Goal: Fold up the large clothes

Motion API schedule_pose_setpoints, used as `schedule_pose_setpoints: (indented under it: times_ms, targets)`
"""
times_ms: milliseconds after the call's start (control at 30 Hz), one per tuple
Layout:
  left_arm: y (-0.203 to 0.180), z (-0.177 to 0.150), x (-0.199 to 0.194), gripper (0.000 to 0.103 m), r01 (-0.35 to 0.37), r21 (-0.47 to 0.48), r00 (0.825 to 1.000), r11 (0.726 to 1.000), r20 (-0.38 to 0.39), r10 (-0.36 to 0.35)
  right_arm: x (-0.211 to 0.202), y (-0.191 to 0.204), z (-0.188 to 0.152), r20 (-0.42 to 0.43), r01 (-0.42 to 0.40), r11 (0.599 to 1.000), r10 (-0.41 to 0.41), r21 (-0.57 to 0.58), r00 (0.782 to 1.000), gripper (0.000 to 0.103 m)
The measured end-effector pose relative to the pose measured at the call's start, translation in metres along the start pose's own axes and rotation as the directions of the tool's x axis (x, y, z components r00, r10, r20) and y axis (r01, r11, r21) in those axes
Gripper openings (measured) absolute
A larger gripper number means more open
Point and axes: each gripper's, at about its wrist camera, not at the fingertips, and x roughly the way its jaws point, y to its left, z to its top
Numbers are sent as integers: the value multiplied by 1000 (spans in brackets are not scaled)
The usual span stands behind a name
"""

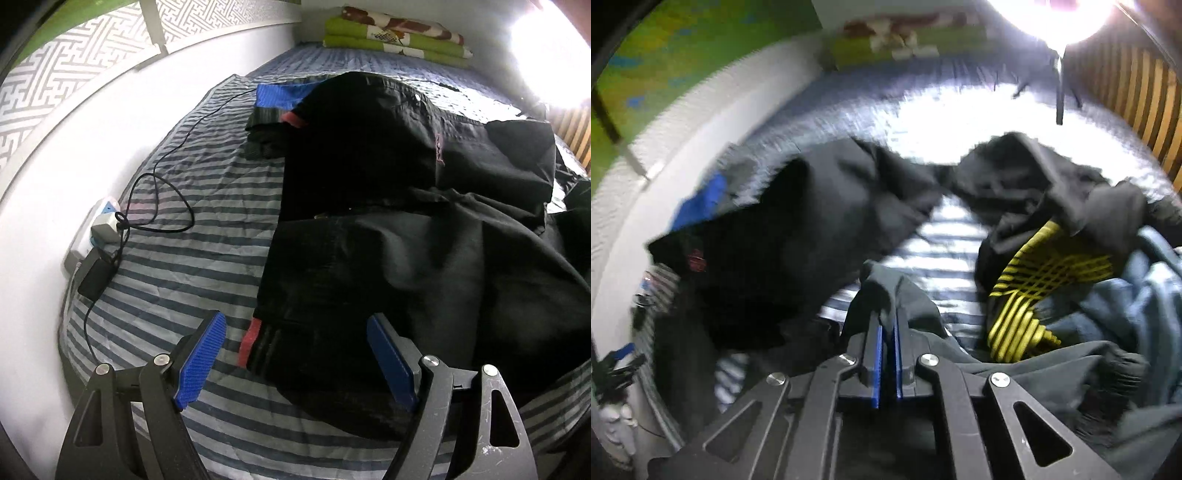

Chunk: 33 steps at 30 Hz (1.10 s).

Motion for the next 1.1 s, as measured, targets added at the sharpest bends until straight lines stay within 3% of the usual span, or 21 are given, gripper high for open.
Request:
schedule_pose_setpoints:
  times_ms: [100, 233, 267, 300, 333, 367, 433, 467, 500, 533, 633, 700, 733, 800, 833, 900, 933, 1033, 1100]
  targets:
    - [0, -2, 0, 82, 13, -12, 1000, 1000, 7, -13, -51, 9, -7, 82, 2, 1000, 0, -22, 997, 4]
    - [-3, -6, 5, 82, 18, -3, 1000, 1000, 0, -18, -114, 0, -17, 181, 1, 999, -7, 35, 983, 3]
    - [-3, -7, 6, 82, 17, -2, 1000, 1000, -3, -17, -121, -1, -18, 184, 44, 999, -48, 22, 982, 4]
    - [-3, -8, 7, 82, 15, -2, 1000, 1000, -5, -15, -121, -2, -17, 177, 140, 990, -138, 2, 975, 5]
    - [-4, -8, 8, 82, 14, -5, 1000, 1000, -6, -14, -116, -3, -14, 159, 268, 963, -264, -5, 951, 5]
    - [-4, -8, 8, 82, 20, -11, 1000, 1000, -5, -20, -106, -11, -10, 119, 466, 885, -463, 6, 878, 6]
    - [-4, -9, 6, 82, 32, -22, 999, 999, 1, -32, -88, -28, -4, 54, 573, 819, -573, 12, 818, 11]
    - [-5, -10, 4, 82, 36, -23, 999, 999, 5, -36, -79, -37, -1, 15, 598, 801, -598, 17, 801, 12]
    - [-5, -10, 2, 82, 37, -20, 999, 999, 10, -36, -73, -43, 1, -16, 602, 797, -602, 43, 798, 13]
    - [-4, -11, -1, 82, 35, -16, 999, 999, 14, -35, -71, -42, 1, -17, 584, 810, -584, 60, 812, 14]
    - [-2, -12, -6, 82, 25, -10, 999, 1000, 23, -25, -75, -22, 0, 48, 423, 903, -427, 83, 903, 32]
    - [2, -11, -9, 82, 26, -17, 999, 1000, 26, -26, -67, 9, 0, 66, 245, 969, -244, -9, 968, 38]
    - [3, -10, -9, 82, 27, -22, 999, 999, 27, -26, -58, 23, 0, 45, 155, 987, -153, -47, 987, 41]
    - [5, -9, -10, 82, 36, -27, 999, 999, 29, -35, -41, 38, 0, 0, 27, 997, -27, -75, 1000, 42]
    - [4, -9, -10, 82, 37, -27, 999, 999, 28, -36, -22, 48, 1, -53, -59, 995, 55, -75, 997, 42]
    - [3, -9, -8, 82, 35, -22, 999, 999, 23, -34, 10, 57, 2, -138, -140, 988, 130, -67, 982, 42]
    - [2, -9, -6, 82, 33, -18, 999, 999, 19, -33, 32, 60, 2, -179, -132, 989, 118, -71, 977, 42]
    - [-1, -9, -2, 82, 16, -1, 1000, 1000, 9, -16, 67, 46, 8, -182, -5, 998, -7, -65, 983, 42]
    - [1, -9, -1, 82, 10, 0, 1000, 1000, 7, -10, 79, 13, 17, -162, 135, 991, -134, -8, 978, 42]
